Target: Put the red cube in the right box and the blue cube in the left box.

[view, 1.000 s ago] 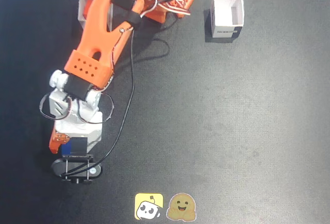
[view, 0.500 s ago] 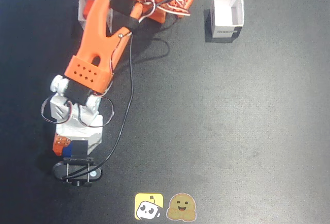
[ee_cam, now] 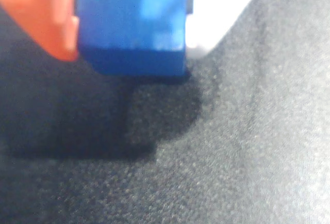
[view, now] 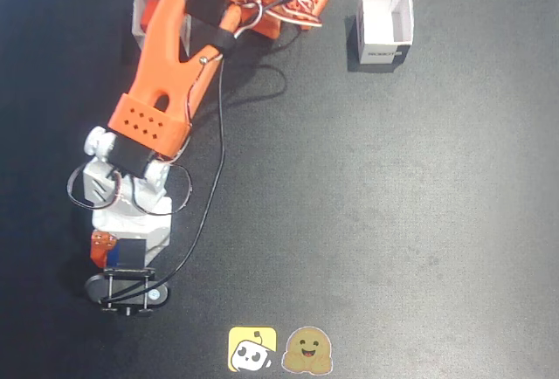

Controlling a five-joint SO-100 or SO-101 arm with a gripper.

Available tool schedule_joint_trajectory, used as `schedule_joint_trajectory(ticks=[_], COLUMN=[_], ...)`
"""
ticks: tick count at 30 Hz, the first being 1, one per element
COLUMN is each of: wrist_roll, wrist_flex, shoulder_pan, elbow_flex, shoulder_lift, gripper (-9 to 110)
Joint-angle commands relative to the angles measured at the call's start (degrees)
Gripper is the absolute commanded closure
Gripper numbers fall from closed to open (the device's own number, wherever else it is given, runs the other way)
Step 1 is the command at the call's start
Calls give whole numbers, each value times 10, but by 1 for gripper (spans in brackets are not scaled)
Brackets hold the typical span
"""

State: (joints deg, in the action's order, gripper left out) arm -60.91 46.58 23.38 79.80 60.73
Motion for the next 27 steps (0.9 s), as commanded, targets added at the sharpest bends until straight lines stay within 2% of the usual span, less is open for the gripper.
schedule_joint_trajectory(ticks=[1,19,27], wrist_roll=[-4,6,-25], wrist_flex=[21,217,231], shoulder_pan=[8,33,33], elbow_flex=[-27,-64,15], shoulder_lift=[4,116,202], gripper=[91,93,93])
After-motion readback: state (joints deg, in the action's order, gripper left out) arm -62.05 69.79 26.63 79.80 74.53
